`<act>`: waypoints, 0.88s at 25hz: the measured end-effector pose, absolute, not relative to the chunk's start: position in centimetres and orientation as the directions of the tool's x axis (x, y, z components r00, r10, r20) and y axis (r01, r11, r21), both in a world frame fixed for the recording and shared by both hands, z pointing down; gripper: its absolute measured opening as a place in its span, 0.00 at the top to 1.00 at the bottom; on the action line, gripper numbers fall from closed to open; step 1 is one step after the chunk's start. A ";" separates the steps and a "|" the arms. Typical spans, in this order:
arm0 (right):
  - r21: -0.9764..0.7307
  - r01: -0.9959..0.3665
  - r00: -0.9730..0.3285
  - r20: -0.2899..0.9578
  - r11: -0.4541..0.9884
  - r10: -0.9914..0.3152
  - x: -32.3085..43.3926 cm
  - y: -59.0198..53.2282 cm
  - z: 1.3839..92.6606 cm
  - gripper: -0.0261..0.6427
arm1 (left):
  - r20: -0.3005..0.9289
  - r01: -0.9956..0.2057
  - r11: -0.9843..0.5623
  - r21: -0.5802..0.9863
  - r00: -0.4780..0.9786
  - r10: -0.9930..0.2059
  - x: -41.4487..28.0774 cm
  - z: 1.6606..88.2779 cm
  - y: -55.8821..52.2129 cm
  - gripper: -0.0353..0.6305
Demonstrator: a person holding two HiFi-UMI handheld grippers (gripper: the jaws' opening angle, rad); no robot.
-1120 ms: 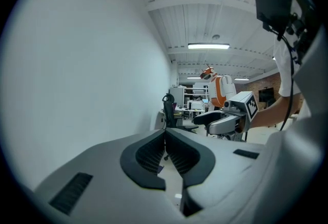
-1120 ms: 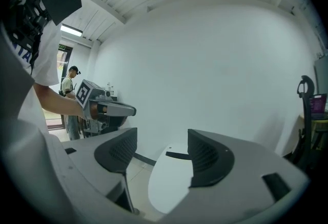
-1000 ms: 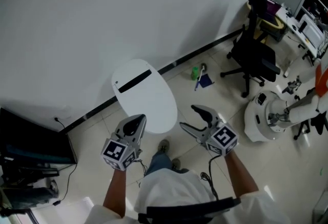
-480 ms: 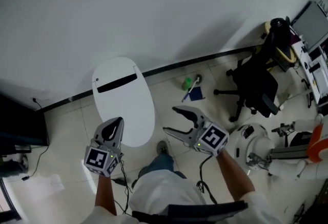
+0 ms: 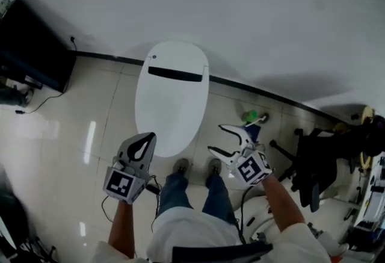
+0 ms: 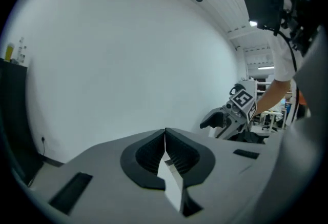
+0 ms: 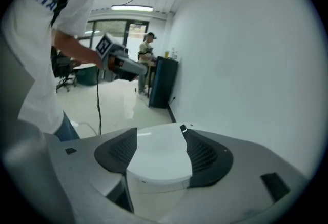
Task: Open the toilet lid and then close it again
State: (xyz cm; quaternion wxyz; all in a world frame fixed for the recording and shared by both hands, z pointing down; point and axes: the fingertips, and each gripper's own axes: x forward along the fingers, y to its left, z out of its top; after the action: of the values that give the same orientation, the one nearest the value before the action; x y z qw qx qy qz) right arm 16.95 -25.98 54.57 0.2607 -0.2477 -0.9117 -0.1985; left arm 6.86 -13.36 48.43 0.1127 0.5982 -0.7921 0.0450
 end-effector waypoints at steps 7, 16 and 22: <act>0.460 0.800 -0.596 0.679 0.385 0.429 17.8 -25.7 66.0 0.43 | 0.220 -0.833 0.538 0.133 -0.504 -0.835 9.5 50.5 -12.4 0.94; 0.649 0.747 -0.644 0.654 0.142 0.396 19.3 -20.7 79.2 0.29 | 0.207 -0.780 0.609 0.145 -0.577 -0.790 11.9 56.9 -11.3 0.94; 0.723 0.690 -0.684 0.643 0.020 0.344 19.3 -16.8 88.4 0.20 | 0.228 -0.832 0.550 0.069 -0.524 -0.821 12.4 64.2 -9.3 0.94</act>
State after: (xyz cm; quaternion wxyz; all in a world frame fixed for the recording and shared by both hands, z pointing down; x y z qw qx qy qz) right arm 19.30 -16.80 88.43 0.1457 -0.3696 -0.6993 -0.5943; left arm 12.45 -9.26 64.22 0.1174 0.4735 -0.8726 0.0243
